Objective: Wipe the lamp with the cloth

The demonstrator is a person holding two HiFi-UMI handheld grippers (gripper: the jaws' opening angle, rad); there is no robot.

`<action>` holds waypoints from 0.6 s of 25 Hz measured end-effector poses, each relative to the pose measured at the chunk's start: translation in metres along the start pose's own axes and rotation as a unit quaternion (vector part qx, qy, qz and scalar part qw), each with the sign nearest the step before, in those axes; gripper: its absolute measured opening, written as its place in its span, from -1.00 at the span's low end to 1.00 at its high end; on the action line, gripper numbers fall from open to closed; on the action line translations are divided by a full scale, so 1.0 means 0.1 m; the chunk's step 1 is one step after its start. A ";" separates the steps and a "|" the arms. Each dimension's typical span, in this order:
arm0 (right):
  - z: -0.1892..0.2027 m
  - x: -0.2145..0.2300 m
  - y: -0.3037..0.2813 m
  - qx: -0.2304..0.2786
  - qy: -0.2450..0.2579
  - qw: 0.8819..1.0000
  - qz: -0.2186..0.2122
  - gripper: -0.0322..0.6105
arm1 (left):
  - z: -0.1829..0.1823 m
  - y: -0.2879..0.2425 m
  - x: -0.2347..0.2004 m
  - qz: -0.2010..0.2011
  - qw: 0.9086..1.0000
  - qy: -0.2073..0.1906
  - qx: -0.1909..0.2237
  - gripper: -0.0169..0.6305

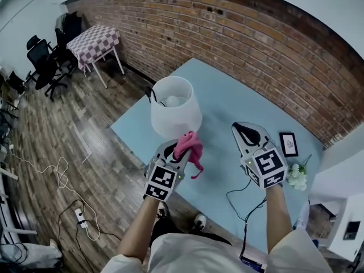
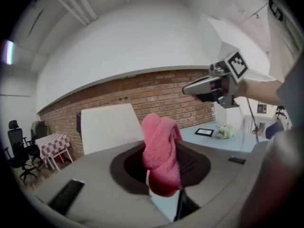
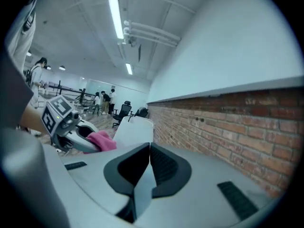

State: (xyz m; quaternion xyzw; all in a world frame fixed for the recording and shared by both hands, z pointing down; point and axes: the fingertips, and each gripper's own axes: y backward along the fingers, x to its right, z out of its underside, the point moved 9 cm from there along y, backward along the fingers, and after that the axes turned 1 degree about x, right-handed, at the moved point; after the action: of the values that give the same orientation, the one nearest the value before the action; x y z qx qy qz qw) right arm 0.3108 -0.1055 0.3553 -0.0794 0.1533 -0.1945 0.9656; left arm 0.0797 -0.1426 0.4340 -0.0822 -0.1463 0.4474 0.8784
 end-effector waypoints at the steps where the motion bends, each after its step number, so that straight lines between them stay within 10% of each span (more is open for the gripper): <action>1: -0.16 0.04 -0.09 0.006 0.028 1.000 -0.006 -0.81 | -0.05 0.09 -0.06 -0.004 1.000 0.001 0.006 -0.52; 8: -0.87 -0.06 -0.74 -0.001 0.153 0.977 -0.149 -0.73 | -0.23 0.59 -0.53 -0.027 0.999 0.013 0.018 -0.52; 15: -0.88 -0.35 -1.34 -0.095 0.243 0.911 -0.319 -0.69 | -0.21 0.81 -0.88 -0.039 0.999 0.011 0.025 -0.52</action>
State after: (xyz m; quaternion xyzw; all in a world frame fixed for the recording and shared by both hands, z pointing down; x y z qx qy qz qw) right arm 0.2043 -0.2215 0.3106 -0.1654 0.3675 -0.4903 0.7728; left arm -0.0243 -0.1662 0.3757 -0.0589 -0.1288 0.4152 0.8986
